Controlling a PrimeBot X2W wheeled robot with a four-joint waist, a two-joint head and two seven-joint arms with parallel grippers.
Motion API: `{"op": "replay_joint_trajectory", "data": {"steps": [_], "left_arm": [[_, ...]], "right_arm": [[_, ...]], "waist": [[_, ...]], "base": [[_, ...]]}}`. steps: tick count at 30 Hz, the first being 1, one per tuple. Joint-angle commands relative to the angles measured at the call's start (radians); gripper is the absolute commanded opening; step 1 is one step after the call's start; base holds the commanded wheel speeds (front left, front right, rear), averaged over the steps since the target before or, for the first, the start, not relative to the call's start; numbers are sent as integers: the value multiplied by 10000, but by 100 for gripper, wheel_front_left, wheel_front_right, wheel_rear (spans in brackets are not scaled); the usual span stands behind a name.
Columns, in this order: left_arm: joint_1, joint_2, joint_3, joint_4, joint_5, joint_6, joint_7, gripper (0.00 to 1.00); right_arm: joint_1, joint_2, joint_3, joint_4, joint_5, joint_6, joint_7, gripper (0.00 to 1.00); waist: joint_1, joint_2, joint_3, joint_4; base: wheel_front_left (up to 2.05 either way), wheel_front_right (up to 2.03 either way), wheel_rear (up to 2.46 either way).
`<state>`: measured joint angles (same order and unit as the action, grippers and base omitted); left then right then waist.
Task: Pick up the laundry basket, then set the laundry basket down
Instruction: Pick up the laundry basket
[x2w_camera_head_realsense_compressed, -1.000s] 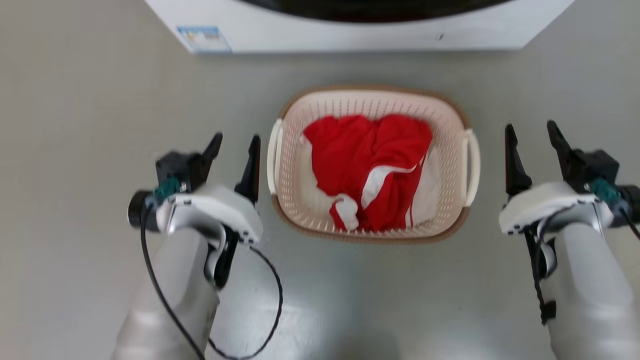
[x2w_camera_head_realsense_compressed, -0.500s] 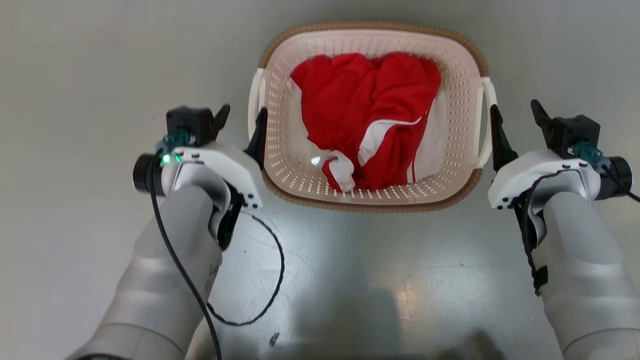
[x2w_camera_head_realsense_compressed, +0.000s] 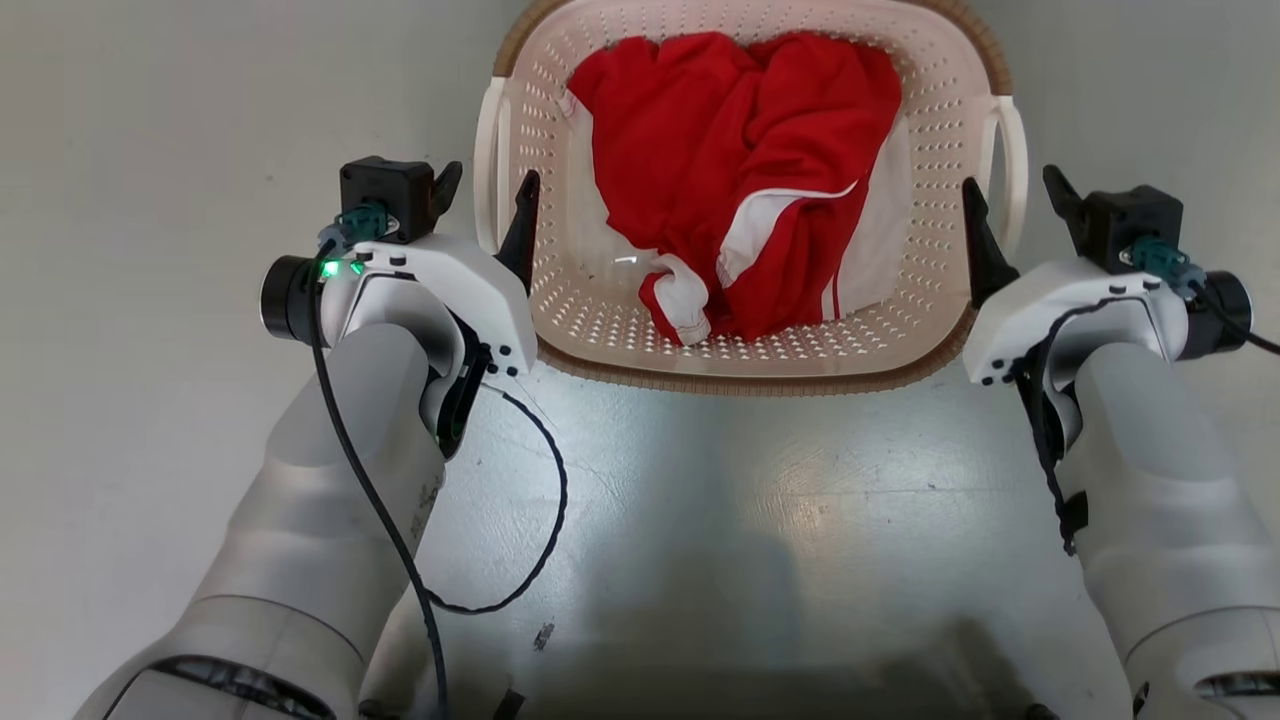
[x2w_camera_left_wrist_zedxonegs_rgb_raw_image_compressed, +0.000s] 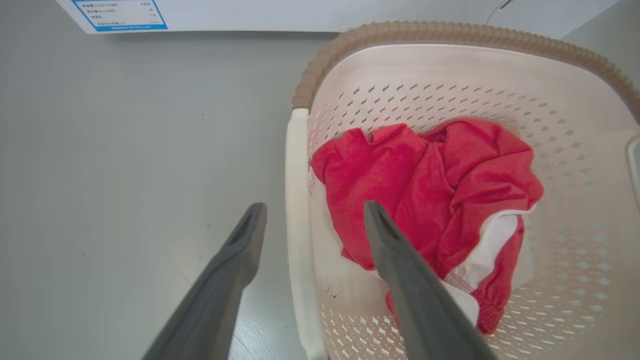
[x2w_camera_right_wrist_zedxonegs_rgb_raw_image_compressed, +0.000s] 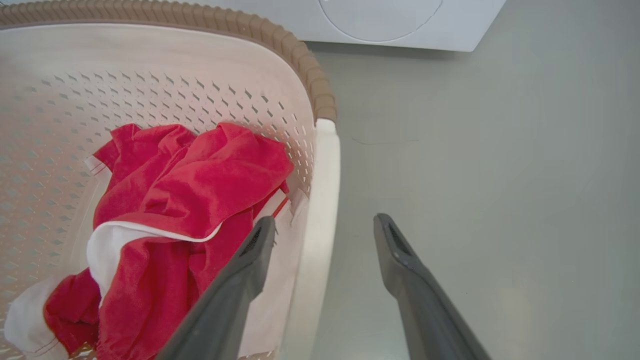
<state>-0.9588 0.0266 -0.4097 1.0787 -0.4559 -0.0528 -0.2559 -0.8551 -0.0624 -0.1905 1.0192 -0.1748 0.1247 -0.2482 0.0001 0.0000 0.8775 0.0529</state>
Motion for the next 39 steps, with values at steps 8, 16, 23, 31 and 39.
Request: {"op": "replay_joint_trajectory", "data": {"steps": [8,16,23,31,39], "left_arm": [[-626,237,-482,618,-281,185,14,100],[-1335,237,-1155,1034,-400,231,422,100],[-1681,237,-1722,1314,-683,231,1062,100],[-1735,237,-2024,1422,-937,306,1022,100],[-1775,237,-2255,1503,-1199,322,995,83]], "right_arm": [[-462,121,377,693,200,60,-72,100],[-1107,121,610,1460,388,60,92,100],[-1518,122,1021,1991,748,60,86,100],[-1606,122,1189,2182,890,60,28,100],[-1677,122,1334,2288,1022,60,-22,95]], "waist": [[0,0,463,-3],[0,0,615,-37],[0,0,677,-123],[0,0,692,-189],[0,0,674,-184]], "base": [[0,0,0],[0,0,0],[0,0,0],[0,0,0],[0,0,0]]}}
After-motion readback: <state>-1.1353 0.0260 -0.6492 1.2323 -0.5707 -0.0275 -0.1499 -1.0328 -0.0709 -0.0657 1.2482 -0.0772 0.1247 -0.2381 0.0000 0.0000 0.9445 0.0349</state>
